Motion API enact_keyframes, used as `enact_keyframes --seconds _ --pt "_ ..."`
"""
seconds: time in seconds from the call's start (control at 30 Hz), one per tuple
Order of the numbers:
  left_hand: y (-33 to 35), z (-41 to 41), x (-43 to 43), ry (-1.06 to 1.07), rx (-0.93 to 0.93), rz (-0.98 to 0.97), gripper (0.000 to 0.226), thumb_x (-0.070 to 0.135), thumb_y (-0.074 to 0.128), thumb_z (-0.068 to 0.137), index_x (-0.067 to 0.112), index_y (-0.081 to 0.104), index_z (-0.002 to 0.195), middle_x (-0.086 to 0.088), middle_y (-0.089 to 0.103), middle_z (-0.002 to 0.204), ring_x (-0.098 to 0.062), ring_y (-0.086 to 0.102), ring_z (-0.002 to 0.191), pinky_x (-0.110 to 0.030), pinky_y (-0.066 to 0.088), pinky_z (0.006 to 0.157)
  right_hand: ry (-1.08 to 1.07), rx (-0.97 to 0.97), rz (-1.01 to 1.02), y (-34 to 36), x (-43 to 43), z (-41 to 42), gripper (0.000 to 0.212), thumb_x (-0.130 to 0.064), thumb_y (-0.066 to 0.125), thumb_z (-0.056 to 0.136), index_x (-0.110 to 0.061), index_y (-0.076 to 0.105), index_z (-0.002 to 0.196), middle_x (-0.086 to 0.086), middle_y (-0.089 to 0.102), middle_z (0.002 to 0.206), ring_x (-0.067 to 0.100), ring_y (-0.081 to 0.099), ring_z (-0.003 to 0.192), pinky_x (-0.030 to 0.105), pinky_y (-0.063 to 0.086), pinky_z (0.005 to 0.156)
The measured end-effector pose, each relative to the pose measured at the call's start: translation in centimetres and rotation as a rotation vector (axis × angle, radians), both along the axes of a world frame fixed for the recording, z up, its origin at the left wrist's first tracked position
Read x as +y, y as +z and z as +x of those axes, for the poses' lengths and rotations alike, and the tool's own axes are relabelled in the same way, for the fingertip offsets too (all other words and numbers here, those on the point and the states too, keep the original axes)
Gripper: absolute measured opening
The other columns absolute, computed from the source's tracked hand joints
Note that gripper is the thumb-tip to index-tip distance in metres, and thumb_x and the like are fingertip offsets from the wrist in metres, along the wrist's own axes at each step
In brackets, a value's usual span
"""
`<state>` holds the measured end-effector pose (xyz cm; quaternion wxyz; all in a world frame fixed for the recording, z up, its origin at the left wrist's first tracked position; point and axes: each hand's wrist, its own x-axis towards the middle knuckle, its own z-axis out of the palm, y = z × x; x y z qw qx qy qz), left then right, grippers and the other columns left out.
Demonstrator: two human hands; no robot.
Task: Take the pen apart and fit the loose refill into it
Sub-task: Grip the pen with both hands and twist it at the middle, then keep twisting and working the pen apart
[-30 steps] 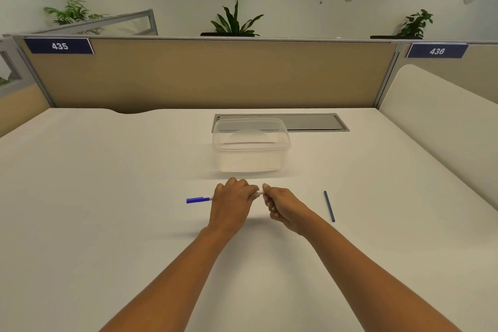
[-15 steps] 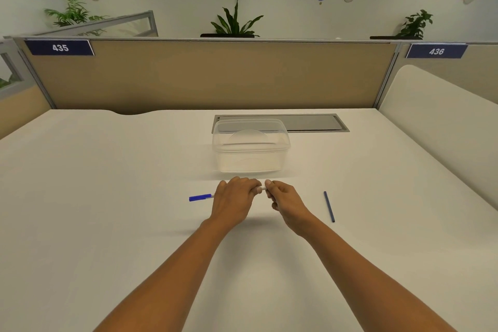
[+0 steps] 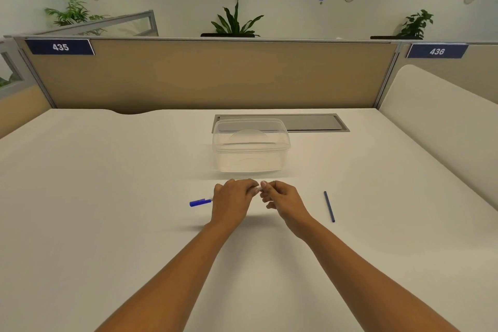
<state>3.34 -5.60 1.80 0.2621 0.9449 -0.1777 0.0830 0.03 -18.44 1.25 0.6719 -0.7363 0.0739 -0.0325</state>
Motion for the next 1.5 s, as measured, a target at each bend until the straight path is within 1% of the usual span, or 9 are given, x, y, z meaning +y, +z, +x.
enact_keyframes --seconds 0.2,0.37,0.5,0.67,0.8,0.93,1.1,1.3,1.5 --pt "1.0 -0.5 -0.3 0.053 -0.031 -0.177 0.028 0.035 0.04 0.095 0.02 0.062 0.106 -0.001 0.072 0.095 -0.022 0.063 0.09 -0.032 0.034 0.09 0.039 0.008 0.053 0.7 0.2 -0.1 0.027 -0.036 0.051 0.091 -0.014 0.063 0.1 -0.004 0.068 0.101 0.01 0.064 0.094 0.024 0.049 0.077" --pt "2.1 -0.8 -0.3 0.06 0.078 -0.435 0.027 0.027 0.042 0.096 0.01 0.06 0.106 -0.009 0.07 0.097 -0.024 0.063 0.087 -0.034 0.049 0.083 0.066 -0.023 -0.108 1.4 0.9 0.1 0.027 -0.038 0.051 0.091 -0.015 0.058 0.103 0.001 0.064 0.111 0.015 0.064 0.099 0.02 0.046 0.077" --pt "2.5 -0.5 -0.7 0.026 0.253 -0.71 0.021 0.024 0.045 0.095 0.009 0.057 0.105 0.001 0.064 0.095 -0.003 0.059 0.075 -0.002 0.047 0.057 0.062 -0.061 -0.157 1.4 2.0 0.3 0.013 -0.026 0.047 0.094 -0.015 0.051 0.098 0.0 0.062 0.097 0.01 0.064 0.079 0.013 0.048 0.068" --pt "1.9 0.1 0.4 0.02 0.268 -0.802 0.014 0.017 0.06 0.087 0.019 0.056 0.1 0.001 0.068 0.085 -0.011 0.064 0.077 -0.013 0.048 0.068 0.049 -0.159 -0.314 1.8 1.3 0.4 0.013 -0.018 0.047 0.094 -0.012 0.058 0.098 0.002 0.059 0.079 0.014 0.055 0.069 0.01 0.044 0.062" --pt "1.4 0.4 1.6 0.039 0.213 -0.706 0.018 0.007 0.062 0.083 0.017 0.063 0.098 -0.001 0.065 0.078 -0.018 0.061 0.073 -0.032 0.052 0.074 0.07 -0.219 -0.627 1.9 0.5 0.8 0.025 -0.012 0.044 0.094 -0.01 0.059 0.114 0.01 0.063 0.093 0.023 0.055 0.089 0.028 0.042 0.076" --pt "0.7 0.8 2.7 -0.012 0.156 -0.569 0.014 0.007 0.061 0.084 0.009 0.067 0.096 -0.002 0.063 0.077 -0.015 0.059 0.071 -0.031 0.052 0.075 0.131 -0.261 -0.87 1.7 -0.4 1.0 0.028 -0.019 0.042 0.096 -0.015 0.057 0.119 0.01 0.063 0.104 0.021 0.053 0.093 0.022 0.035 0.072" --pt "0.1 0.9 3.1 -0.137 0.142 -0.411 0.02 0.006 0.052 0.09 0.007 0.065 0.105 -0.002 0.062 0.085 -0.011 0.059 0.071 -0.013 0.047 0.067 0.183 -0.268 -0.966 1.6 -0.8 0.9 0.029 -0.021 0.039 0.097 -0.019 0.058 0.118 0.011 0.06 0.098 0.025 0.052 0.092 0.033 0.037 0.074" --pt "-0.4 0.3 2.9 -0.266 0.227 -0.201 0.015 0.009 0.036 0.094 0.011 0.049 0.089 -0.005 0.053 0.085 -0.023 0.048 0.08 -0.035 0.042 0.074 0.196 -0.242 -1.171 1.4 -0.9 0.7 0.034 -0.041 0.036 0.095 -0.025 0.058 0.117 0.007 0.057 0.095 0.022 0.049 0.094 0.029 0.025 0.073" --pt "-0.7 0.1 2.7 -0.292 0.315 -0.119 0.018 0.009 0.029 0.095 0.017 0.042 0.086 -0.001 0.048 0.087 -0.018 0.04 0.076 -0.027 0.033 0.068 0.178 -0.271 -1.291 1.2 -0.9 0.7 0.039 -0.046 0.034 0.095 -0.022 0.061 0.108 0.006 0.061 0.091 0.025 0.051 0.088 0.03 0.026 0.071"
